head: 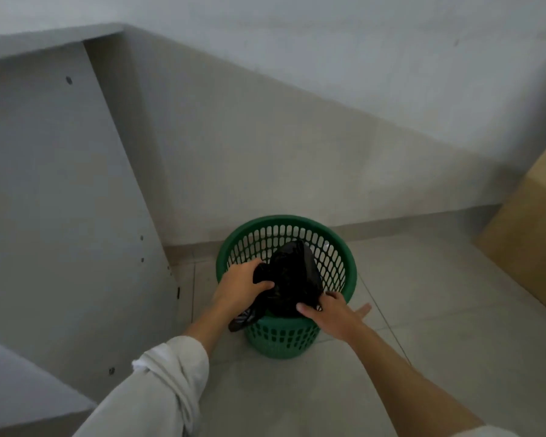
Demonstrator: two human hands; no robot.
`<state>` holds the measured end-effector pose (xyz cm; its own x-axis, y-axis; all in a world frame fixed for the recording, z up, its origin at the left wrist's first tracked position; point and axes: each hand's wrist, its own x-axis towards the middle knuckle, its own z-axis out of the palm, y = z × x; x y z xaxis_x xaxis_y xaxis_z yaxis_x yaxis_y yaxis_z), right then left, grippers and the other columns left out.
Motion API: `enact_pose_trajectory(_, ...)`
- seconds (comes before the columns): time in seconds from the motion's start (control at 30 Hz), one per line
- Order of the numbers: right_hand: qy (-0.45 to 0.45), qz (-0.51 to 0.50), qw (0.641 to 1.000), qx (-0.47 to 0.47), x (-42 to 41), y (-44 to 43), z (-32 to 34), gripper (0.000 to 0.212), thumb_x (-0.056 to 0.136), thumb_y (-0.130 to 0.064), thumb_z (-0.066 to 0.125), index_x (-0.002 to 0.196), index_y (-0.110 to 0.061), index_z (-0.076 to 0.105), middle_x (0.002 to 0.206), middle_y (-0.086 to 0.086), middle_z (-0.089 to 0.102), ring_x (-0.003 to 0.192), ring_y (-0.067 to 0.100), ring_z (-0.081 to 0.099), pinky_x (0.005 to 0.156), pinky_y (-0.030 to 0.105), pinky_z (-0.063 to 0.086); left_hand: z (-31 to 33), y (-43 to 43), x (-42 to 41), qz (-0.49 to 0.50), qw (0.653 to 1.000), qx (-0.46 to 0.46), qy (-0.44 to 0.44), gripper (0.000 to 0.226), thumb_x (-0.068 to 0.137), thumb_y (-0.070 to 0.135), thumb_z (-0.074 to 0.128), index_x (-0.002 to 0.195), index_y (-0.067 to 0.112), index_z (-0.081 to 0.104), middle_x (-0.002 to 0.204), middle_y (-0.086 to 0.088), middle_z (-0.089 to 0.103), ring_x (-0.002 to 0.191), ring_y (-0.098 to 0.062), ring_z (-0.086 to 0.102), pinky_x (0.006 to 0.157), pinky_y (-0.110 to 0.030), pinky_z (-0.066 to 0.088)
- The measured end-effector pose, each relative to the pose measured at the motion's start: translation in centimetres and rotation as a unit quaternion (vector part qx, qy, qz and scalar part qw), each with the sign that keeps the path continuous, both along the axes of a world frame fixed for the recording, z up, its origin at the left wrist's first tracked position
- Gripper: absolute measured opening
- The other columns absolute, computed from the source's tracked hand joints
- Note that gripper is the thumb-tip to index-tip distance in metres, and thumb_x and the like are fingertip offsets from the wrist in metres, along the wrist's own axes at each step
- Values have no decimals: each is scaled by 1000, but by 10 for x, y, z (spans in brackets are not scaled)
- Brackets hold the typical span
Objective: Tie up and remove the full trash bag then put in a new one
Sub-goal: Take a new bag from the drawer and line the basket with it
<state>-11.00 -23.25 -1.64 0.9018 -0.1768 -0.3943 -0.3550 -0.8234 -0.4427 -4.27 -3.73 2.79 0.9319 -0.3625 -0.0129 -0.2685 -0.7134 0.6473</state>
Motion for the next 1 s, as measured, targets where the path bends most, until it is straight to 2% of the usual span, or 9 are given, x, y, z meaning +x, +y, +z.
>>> enact_pose_trajectory(0.07, -10, 28, 999, 40, -9, 1, -5, 65, 80, -69, 49, 133, -31, 50, 129, -4, 55, 130, 20, 39, 111, 54, 24, -8, 2, -11, 10, 1000, -6, -8, 24, 84, 31, 67, 103, 18, 60, 103, -3, 68, 93, -19, 64, 79, -37, 54)
enact_pose_trajectory(0.13, -42, 35, 991, 124, -19, 2, -5, 57, 80, -51, 65, 127, -19, 58, 118, 1, 65, 111, 18, 57, 91, 31, 47, -13, 5, -20, 29, 999, -22, -16, 25, 85, 31, 66, 105, 17, 61, 104, -3, 68, 93, -19, 64, 78, -35, 54)
enact_pose_trajectory(0.33, -50, 70, 985, 147, -62, -1, -4, 15, 77, -36, 75, 77, -24, 65, 78, -3, 66, 79, 15, 62, 68, 24, 49, -22, 9, -58, 46, 998, -20, -36, 28, 86, 36, 64, 104, 16, 59, 100, -3, 68, 88, -19, 63, 67, -27, 45)
enact_pose_trajectory(0.43, -61, 98, 981, 153, -81, -4, 1, 23, 78, -30, 74, 67, -35, 55, 70, -12, 60, 73, 8, 58, 63, 17, 42, -28, 8, -76, 51, 998, -33, -33, 31, 86, 38, 64, 108, 17, 59, 100, -2, 68, 88, -17, 63, 68, -27, 47)
enact_pose_trajectory(0.6, -24, 102, 979, 174, -94, -15, 9, 14, 77, -32, 75, 79, -21, 67, 81, -3, 69, 77, 10, 62, 70, 28, 52, -32, -1, -92, 53, 997, -40, -27, 35, 87, 39, 62, 113, 15, 59, 103, -2, 68, 91, -17, 63, 72, -27, 49)
enact_pose_trajectory(0.7, 27, 79, 978, 189, -95, -19, 22, 38, 83, -46, 65, 109, -18, 64, 103, -1, 67, 89, 16, 64, 63, 30, 58, -30, -9, -95, 54, 997, -49, -29, 36, 86, 38, 63, 114, 16, 59, 104, -1, 68, 93, -16, 63, 75, -28, 51)
enact_pose_trajectory(0.83, -89, 24, 996, -16, -83, -14, 35, 61, 85, -69, 39, 112, -18, 58, 99, 3, 66, 83, 20, 63, 68, 34, 55, -18, -23, -94, 65, 988, -137, -16, 32, 85, 34, 66, 111, 15, 61, 103, 2, 68, 94, -12, 64, 80, -27, 53)
enact_pose_trajectory(0.93, -142, -69, 964, 215, -69, -9, 34, 72, 79, -68, 50, 138, -27, 38, 124, -1, 59, 107, 22, 60, 81, 39, 55, 0, -30, -91, 30, 960, -255, 113, 45, 80, 26, 73, 121, 17, 57, 114, 4, 65, 104, -11, 61, 90, -29, 51)
enact_pose_trajectory(1.0, -134, -117, 913, 366, -62, -7, 33, 70, 80, -53, 63, 139, -28, 34, 127, -3, 55, 107, 23, 60, 72, 37, 58, 6, -30, -90, -10, 951, -257, 172, 59, 75, 18, 77, 129, 19, 51, 119, 3, 62, 110, -11, 58, 95, -31, 48)
